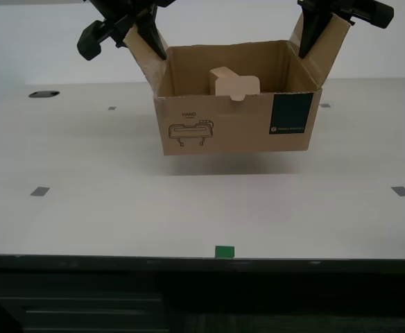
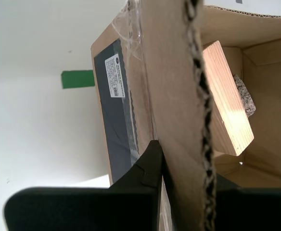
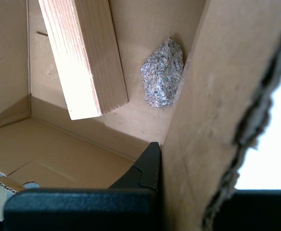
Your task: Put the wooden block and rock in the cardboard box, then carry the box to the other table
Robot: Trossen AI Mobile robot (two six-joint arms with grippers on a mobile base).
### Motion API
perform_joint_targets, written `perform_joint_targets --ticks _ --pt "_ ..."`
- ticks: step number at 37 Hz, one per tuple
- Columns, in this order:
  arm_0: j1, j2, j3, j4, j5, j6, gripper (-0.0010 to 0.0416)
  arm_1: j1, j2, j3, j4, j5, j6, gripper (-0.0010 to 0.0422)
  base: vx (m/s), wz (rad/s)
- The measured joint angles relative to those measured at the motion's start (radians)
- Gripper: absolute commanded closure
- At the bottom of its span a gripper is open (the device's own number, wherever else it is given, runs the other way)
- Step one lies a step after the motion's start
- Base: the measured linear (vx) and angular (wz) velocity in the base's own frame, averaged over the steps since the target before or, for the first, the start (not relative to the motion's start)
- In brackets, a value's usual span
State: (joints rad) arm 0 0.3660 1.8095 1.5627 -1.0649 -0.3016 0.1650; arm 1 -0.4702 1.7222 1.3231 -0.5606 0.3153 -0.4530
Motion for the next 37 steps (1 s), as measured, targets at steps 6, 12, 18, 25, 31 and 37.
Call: perform_joint_targets --ticks 6,12,18,25,31,37 --pt "0.0 0.0 0.0 0.002 0.0 0.031 0.0406 0.0 0.0 0.0 0.002 0.0 0.043 0.0413 -0.108 0.198" --pt "0.0 0.0 0.0 0.012 0.0 0.059 0.0406 0.008 0.0 0.007 0.003 0.0 0.093 0.0413 -0.128 0.251" --pt "0.003 0.0 0.0 0.015 0.0 0.117 0.0406 0.013 0.0 0.024 0.001 0.0 0.129 0.0413 -0.143 0.234" --pt "0.005 0.0 0.0 0.016 0.0 0.124 0.0406 0.015 0.0 0.043 0.0 0.0 0.145 0.0413 -0.142 0.189" --pt "0.006 0.0 0.0 0.016 0.0 0.125 0.0406 0.015 0.0 0.043 0.0 0.0 0.122 0.0413 -0.125 0.135" --pt "0.006 -0.001 0.0 0.009 0.0 0.129 0.0406 0.015 0.0 0.044 0.002 -0.008 0.11 0.0413 -0.111 0.106"
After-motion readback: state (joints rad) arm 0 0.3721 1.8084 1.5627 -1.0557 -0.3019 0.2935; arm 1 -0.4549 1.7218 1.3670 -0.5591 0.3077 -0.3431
